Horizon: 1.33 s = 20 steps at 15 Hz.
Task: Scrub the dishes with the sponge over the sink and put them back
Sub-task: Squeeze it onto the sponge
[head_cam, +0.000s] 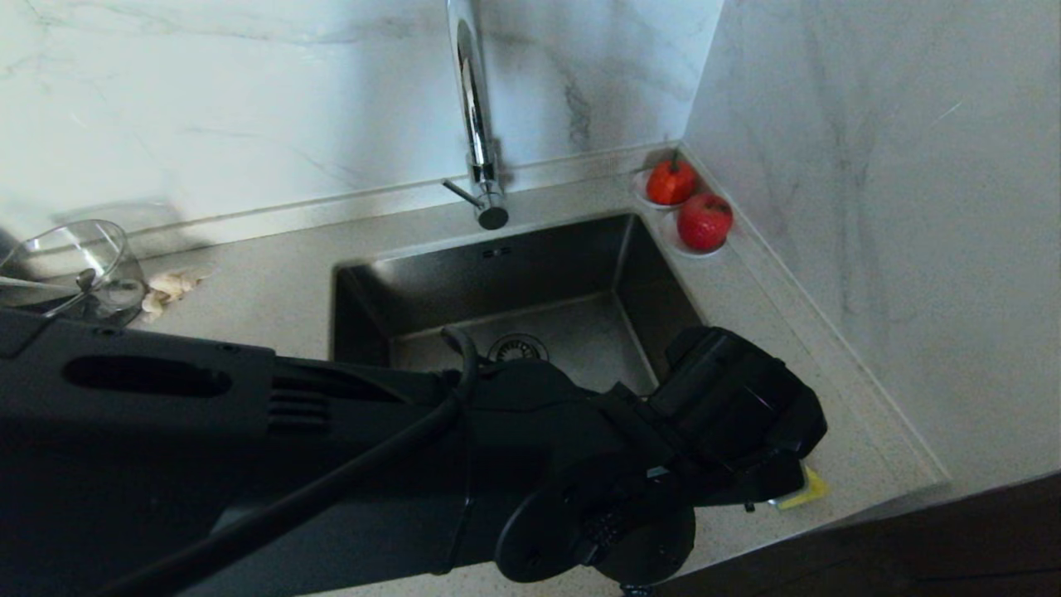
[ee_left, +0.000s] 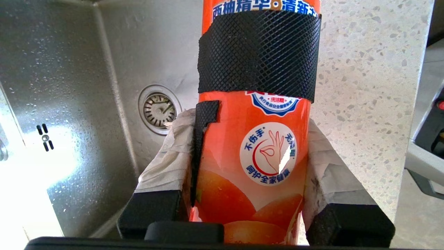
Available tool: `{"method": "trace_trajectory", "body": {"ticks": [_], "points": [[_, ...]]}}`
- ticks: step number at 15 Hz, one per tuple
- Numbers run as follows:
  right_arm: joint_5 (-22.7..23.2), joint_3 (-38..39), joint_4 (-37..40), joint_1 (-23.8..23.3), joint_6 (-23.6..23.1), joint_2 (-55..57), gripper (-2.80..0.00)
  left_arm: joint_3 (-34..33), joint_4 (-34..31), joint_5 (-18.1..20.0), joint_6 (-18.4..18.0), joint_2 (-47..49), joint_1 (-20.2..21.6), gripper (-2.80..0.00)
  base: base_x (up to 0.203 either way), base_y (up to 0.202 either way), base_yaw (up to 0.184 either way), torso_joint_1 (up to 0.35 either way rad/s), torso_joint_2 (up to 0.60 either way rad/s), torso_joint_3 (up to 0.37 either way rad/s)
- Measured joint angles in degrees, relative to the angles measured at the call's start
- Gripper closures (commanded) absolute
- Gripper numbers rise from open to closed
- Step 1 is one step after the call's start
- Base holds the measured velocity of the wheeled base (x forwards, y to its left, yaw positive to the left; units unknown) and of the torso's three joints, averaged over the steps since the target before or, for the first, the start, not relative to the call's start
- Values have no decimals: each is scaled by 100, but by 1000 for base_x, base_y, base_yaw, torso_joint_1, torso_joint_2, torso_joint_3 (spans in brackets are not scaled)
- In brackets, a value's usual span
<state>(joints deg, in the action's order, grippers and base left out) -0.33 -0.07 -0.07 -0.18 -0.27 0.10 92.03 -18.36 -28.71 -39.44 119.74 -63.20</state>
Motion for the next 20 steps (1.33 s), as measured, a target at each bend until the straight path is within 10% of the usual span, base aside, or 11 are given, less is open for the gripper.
{"method": "trace_trajectory", "body": {"ticks": [20], "points": [[0,5,0,0,5,0,0,33,-201,-39,422,-216,-9,0,0,0,0,0,0,0]]}}
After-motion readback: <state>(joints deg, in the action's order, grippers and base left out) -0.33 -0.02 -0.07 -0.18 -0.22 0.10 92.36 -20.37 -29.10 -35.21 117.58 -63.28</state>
